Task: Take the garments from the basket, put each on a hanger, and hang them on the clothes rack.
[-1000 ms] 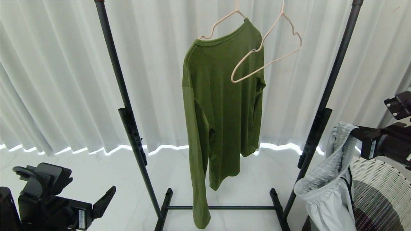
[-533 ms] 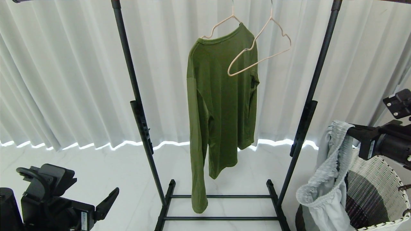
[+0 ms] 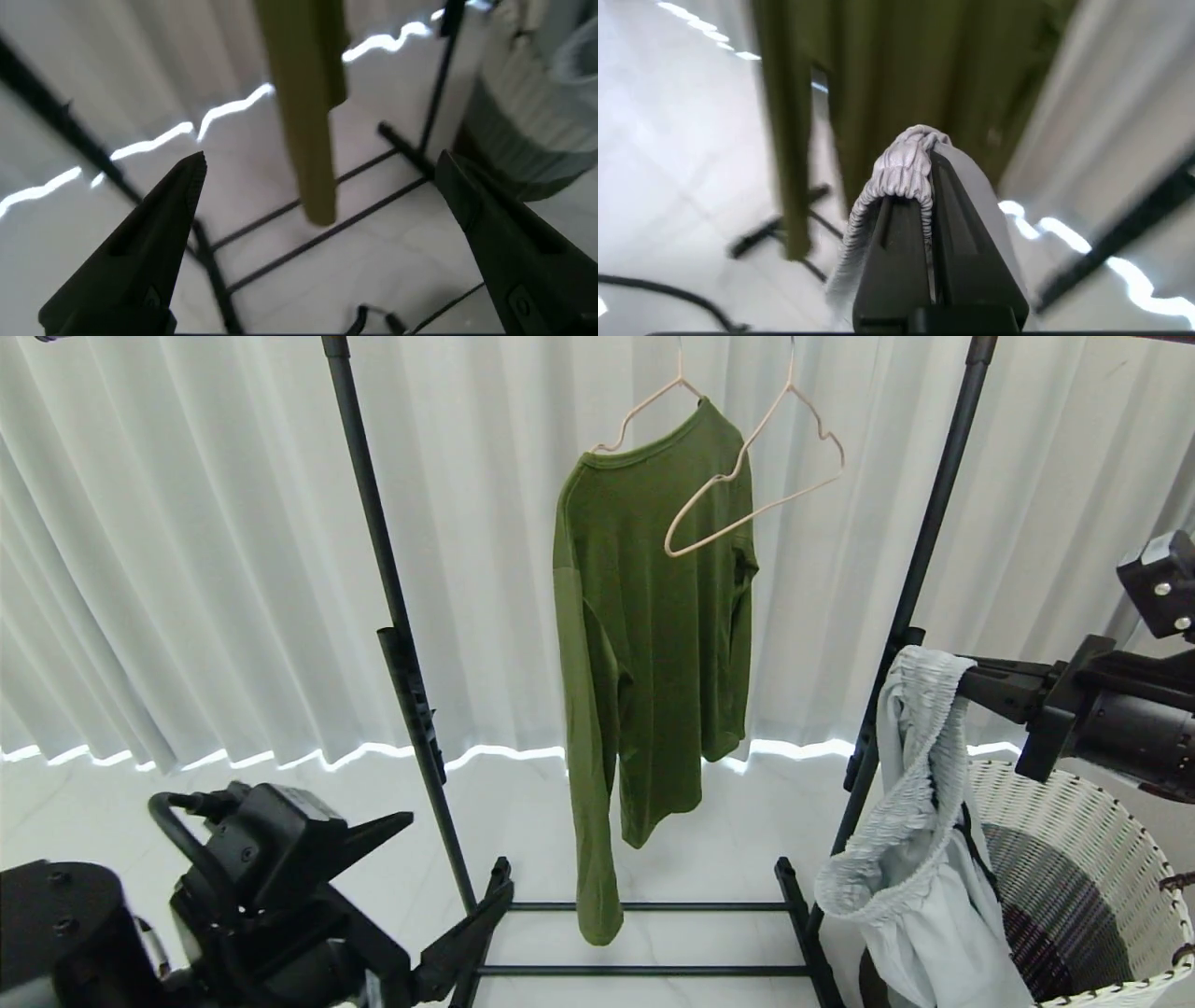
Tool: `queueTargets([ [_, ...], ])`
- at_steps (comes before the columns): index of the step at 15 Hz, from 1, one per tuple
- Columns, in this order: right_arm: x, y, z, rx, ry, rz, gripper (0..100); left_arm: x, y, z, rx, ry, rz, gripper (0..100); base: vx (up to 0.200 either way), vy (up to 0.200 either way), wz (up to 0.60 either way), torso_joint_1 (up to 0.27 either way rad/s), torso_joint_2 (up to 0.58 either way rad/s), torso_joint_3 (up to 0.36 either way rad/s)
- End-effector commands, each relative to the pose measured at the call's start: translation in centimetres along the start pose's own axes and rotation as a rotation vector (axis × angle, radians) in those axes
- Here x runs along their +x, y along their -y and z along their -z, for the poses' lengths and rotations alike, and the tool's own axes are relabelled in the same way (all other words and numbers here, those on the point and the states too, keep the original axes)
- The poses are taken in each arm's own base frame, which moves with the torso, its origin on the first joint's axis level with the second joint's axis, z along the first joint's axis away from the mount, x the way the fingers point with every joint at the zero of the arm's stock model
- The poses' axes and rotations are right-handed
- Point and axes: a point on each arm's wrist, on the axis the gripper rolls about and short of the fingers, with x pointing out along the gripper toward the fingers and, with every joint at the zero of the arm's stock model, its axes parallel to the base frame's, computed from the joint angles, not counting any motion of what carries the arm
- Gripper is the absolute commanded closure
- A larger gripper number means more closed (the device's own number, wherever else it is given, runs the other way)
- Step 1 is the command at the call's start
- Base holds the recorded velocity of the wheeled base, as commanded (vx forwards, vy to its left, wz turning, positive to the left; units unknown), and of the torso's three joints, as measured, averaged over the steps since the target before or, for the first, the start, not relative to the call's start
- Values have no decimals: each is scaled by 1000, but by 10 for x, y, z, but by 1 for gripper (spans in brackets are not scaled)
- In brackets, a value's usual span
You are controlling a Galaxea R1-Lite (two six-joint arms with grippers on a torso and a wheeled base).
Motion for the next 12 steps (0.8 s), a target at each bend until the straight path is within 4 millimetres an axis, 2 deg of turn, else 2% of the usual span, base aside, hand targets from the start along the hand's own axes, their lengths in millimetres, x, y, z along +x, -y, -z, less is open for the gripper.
queueTargets([
  [1, 0, -15, -11, 16, 44, -79, 100, 39, 31, -20, 23, 20, 130, 0, 0, 0, 0, 0, 0, 0],
  [4, -1, -34, -19, 64, 78, -168, 100, 80, 69, -35, 34, 40, 230, 0, 0, 0, 0, 0, 0, 0],
  [6, -5, -43, -20, 72, 85, -207, 100, 97, 95, -37, -24, 29, 302, 0, 0, 0, 0, 0, 0, 0],
  [8, -7, -52, -21, 73, 94, -249, 100, 109, 113, -30, -82, 6, 367, 0, 0, 0, 0, 0, 0, 0],
  [10, -10, -63, -23, 72, 102, -301, 100, 126, 121, -18, -86, 8, 405, 0, 0, 0, 0, 0, 0, 0],
  [12, -13, -69, -23, 71, 109, -332, 100, 140, 117, -8, -103, 6, 380, 0, 0, 0, 0, 0, 0, 0],
])
